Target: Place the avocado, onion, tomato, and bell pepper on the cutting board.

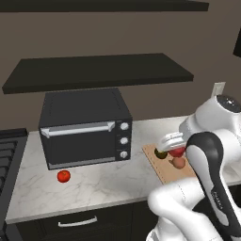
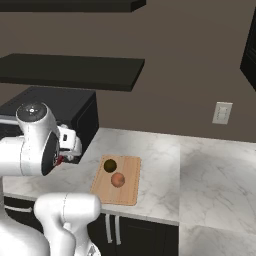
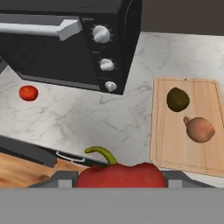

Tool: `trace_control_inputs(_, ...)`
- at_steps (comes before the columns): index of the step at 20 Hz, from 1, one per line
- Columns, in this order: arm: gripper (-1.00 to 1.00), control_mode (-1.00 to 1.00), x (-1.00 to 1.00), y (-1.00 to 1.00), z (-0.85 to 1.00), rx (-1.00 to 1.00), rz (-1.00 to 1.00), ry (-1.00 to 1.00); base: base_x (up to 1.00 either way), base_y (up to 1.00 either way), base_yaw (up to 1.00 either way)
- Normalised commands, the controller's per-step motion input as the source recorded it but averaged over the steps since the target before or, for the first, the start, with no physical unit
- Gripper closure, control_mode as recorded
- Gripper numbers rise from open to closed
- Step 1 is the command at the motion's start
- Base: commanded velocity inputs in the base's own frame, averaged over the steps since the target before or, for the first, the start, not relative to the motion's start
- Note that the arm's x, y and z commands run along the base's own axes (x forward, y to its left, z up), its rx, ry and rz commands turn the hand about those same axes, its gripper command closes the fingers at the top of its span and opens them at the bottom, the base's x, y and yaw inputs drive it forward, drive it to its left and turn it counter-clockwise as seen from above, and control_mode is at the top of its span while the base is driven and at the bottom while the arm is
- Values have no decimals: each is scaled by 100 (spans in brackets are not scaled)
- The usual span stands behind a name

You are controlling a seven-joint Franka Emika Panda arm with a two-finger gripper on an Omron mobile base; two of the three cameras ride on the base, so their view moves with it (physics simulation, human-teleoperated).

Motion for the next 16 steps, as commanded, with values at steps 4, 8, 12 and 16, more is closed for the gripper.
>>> trace_control_inputs(4,100,-100,4,-70,-27,0,0,0,0,0,0)
trace_control_inputs(8,100,-100,15,-44,-49,0,0,4,0,0,0)
trace_control_inputs(12,100,-100,24,-28,-37,-2,0,7,0,0,0)
trace_control_inputs(16,100,-100,28,-20,-25,-8,-1,8,0,0,0)
